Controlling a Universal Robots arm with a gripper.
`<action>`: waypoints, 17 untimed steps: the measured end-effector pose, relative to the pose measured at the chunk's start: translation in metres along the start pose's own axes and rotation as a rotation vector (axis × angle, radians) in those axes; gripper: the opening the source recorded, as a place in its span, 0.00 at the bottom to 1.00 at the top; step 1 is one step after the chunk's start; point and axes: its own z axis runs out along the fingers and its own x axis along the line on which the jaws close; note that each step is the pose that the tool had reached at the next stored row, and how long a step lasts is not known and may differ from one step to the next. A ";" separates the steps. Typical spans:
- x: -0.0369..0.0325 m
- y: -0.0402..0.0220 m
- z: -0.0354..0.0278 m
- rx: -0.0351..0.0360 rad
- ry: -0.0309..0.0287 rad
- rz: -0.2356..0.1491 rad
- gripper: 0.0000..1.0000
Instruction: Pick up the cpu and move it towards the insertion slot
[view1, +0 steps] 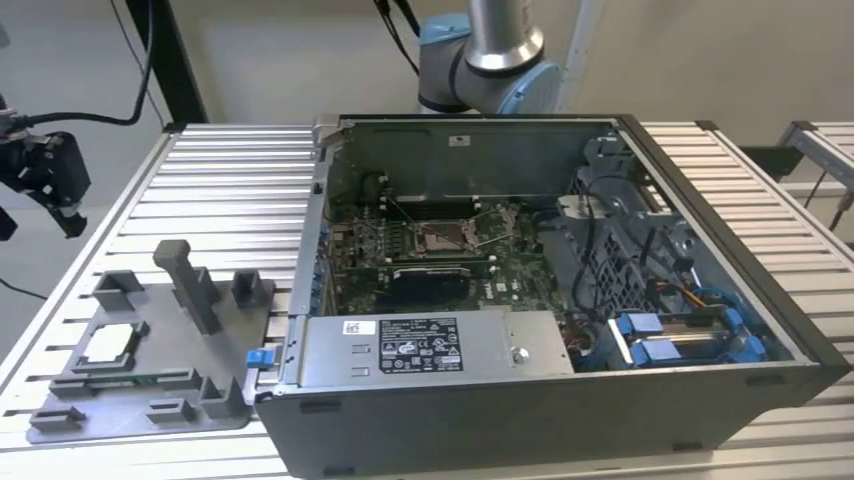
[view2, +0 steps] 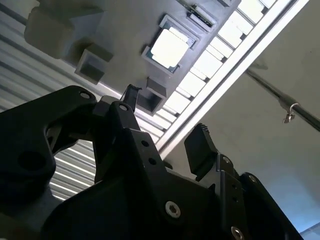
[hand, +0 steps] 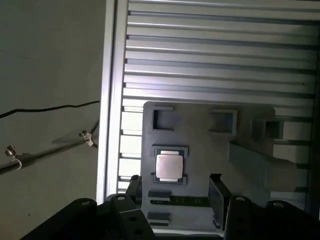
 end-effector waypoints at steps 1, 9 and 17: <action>0.0000 0.0000 0.0014 0.0000 0.0001 -0.004 1.00; 0.0000 -0.0006 0.0146 0.0000 0.0007 -0.019 1.00; 0.0000 -0.0011 0.0274 0.0000 0.0013 -0.035 1.00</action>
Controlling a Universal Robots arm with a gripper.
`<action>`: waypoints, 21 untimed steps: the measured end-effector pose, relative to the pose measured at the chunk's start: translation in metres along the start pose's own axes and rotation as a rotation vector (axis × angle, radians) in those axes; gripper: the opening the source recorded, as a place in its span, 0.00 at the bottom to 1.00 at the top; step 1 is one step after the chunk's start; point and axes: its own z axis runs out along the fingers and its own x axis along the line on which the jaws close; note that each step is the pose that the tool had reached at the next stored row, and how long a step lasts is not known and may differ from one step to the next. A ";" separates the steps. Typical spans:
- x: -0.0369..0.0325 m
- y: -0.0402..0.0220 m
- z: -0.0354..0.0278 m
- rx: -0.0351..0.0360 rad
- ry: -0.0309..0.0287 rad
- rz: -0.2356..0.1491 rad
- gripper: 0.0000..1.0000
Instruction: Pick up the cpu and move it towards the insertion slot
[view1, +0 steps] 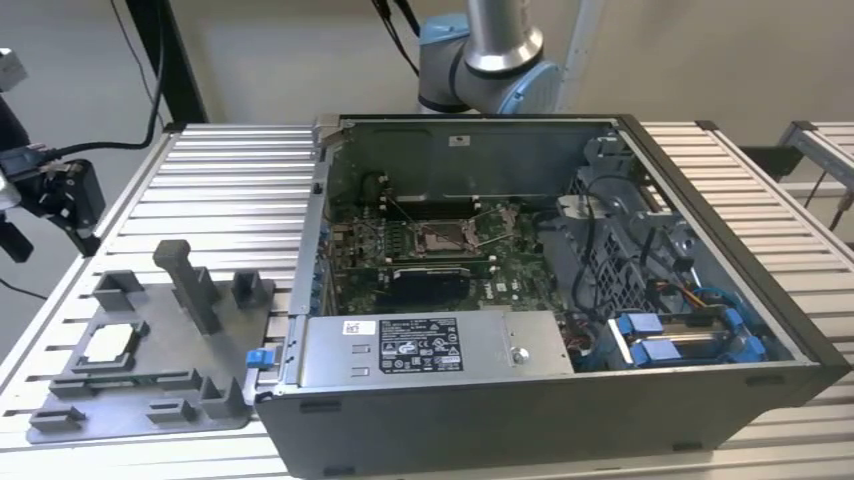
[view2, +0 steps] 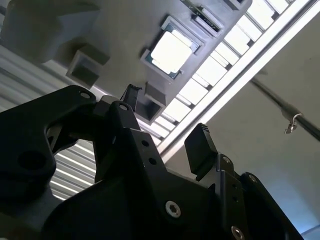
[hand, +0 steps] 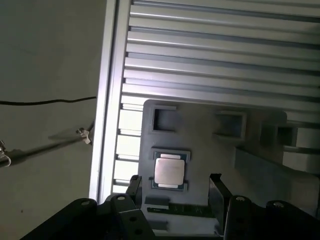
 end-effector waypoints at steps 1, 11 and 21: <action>0.0000 -0.0001 0.0016 0.0000 0.0000 -0.002 1.00; 0.0000 -0.0006 0.0164 0.0001 0.0008 -0.017 1.00; 0.0000 -0.0013 0.0341 0.0003 -0.0024 -0.018 1.00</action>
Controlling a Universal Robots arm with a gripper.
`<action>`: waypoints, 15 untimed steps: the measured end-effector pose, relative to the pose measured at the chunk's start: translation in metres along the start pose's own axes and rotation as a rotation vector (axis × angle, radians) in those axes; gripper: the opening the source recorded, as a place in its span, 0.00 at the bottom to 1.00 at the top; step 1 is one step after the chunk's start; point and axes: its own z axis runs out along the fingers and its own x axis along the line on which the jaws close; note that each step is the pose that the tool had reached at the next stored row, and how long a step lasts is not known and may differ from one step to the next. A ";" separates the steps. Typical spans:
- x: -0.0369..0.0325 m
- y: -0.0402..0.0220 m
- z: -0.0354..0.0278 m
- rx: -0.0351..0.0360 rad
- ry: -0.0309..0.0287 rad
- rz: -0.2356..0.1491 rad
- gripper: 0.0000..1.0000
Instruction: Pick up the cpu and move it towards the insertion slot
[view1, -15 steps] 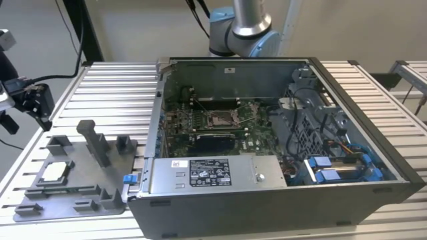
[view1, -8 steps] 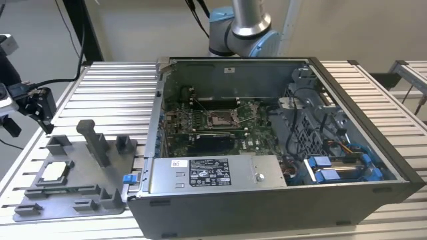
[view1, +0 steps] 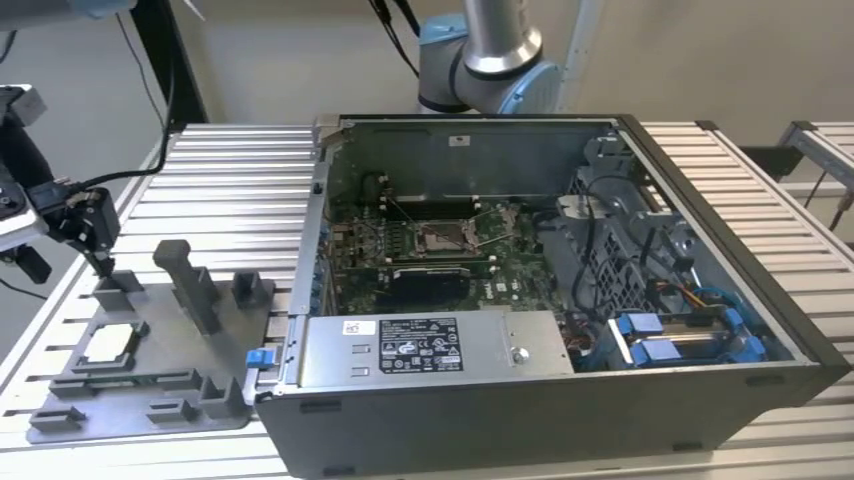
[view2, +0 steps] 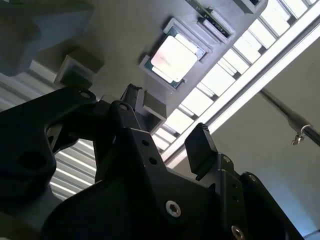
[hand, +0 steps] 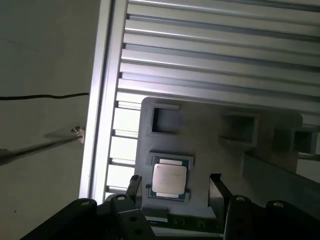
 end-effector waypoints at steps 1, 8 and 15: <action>0.0000 -0.0001 0.0018 0.0000 0.0000 0.001 1.00; 0.0001 -0.0006 0.0144 0.0002 -0.0001 0.005 1.00; 0.0001 -0.0011 0.0272 0.0002 -0.0006 0.017 1.00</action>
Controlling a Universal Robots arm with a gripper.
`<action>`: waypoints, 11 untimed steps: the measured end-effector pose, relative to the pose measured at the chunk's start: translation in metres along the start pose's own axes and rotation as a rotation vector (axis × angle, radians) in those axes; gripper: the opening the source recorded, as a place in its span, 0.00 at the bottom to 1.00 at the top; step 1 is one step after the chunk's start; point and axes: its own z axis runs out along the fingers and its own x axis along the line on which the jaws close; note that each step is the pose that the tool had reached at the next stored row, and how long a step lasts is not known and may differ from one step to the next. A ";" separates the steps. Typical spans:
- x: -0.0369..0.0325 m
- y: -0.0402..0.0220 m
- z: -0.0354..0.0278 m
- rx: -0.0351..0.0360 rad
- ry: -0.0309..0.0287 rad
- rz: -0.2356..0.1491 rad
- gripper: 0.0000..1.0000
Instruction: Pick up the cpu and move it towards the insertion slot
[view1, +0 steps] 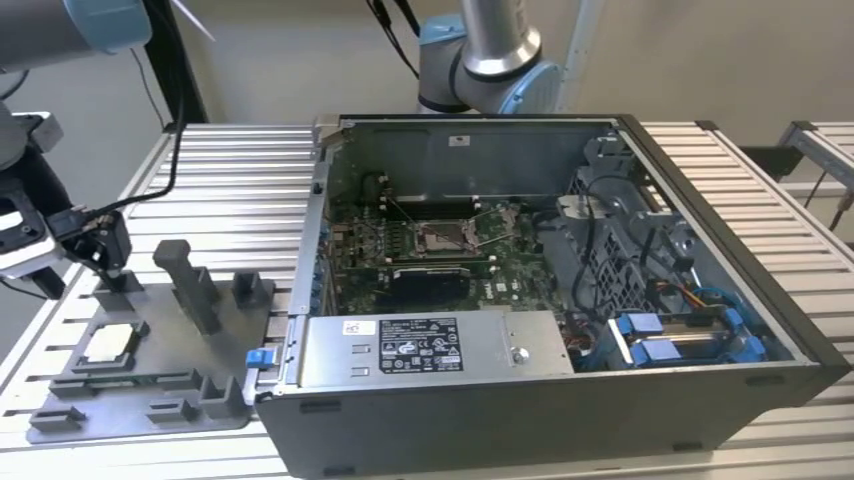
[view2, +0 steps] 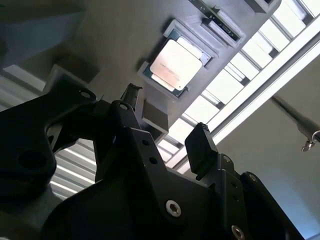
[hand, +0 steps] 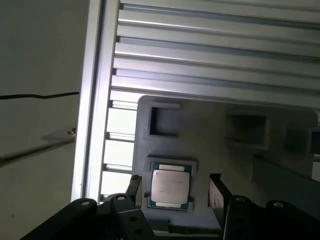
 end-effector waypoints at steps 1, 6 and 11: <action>0.0000 -0.0001 0.0018 0.0000 0.0000 0.002 1.00; 0.0000 -0.0003 0.0068 0.0001 0.0000 0.006 1.00; 0.0000 -0.0003 0.0070 0.0000 -0.0002 0.007 1.00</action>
